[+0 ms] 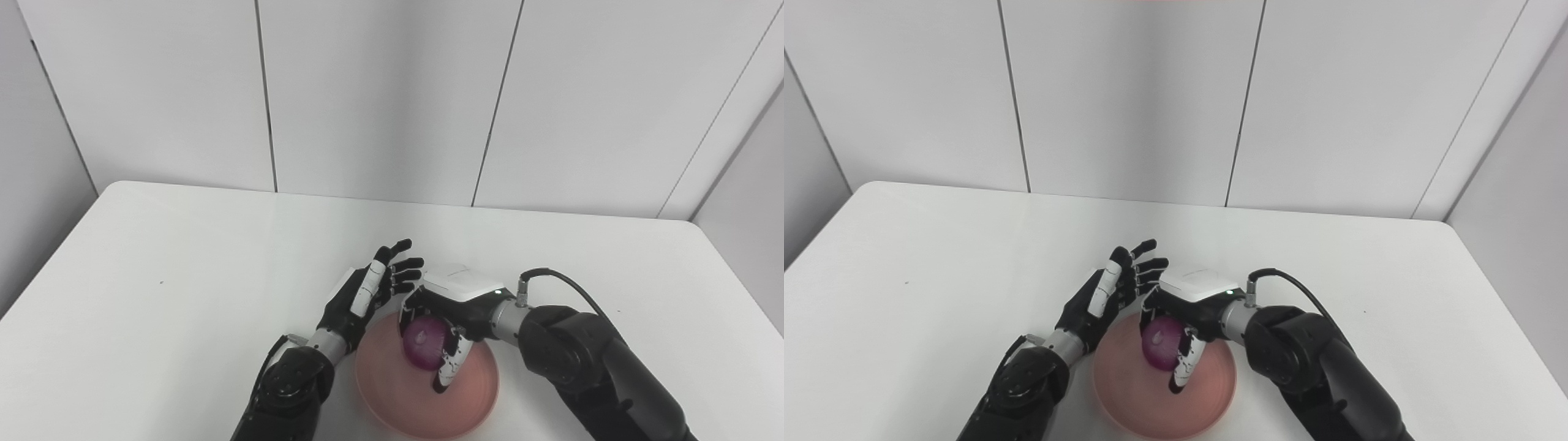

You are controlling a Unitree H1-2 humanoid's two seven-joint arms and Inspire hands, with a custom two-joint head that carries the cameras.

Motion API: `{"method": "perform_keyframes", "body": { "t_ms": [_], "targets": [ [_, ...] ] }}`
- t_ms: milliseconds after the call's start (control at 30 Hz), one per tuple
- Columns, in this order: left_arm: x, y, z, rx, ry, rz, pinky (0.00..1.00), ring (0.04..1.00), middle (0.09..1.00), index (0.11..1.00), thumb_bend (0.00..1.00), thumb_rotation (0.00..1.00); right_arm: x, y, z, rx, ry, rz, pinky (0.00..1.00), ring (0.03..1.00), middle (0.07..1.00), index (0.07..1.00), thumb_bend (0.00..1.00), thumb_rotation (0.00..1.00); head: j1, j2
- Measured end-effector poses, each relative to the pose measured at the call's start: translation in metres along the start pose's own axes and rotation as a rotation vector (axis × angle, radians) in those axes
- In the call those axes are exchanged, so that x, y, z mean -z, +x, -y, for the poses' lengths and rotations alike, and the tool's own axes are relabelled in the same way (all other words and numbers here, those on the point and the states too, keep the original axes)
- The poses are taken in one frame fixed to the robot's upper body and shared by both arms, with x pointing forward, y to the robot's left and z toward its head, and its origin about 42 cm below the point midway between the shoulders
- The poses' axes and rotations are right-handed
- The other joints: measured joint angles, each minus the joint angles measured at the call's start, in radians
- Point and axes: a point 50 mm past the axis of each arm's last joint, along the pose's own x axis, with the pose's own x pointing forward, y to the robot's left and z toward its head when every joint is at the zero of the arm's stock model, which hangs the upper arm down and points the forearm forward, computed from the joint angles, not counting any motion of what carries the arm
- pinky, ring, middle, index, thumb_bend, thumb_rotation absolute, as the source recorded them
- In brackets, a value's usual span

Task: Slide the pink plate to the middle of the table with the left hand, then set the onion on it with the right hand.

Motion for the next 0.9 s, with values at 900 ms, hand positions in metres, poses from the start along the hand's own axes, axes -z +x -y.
{"method": "perform_keyframes", "body": {
  "t_ms": [900],
  "targets": [
    [0.001,0.003,-0.001,0.01,0.004,-0.007,0.86,0.846,0.827,0.909,0.95,1.0,-0.009,-0.018,0.027,0.032,-0.021,0.038,0.48,0.565,0.64,0.678,1.0,0.65,-0.005,-0.014]
  ]
}}
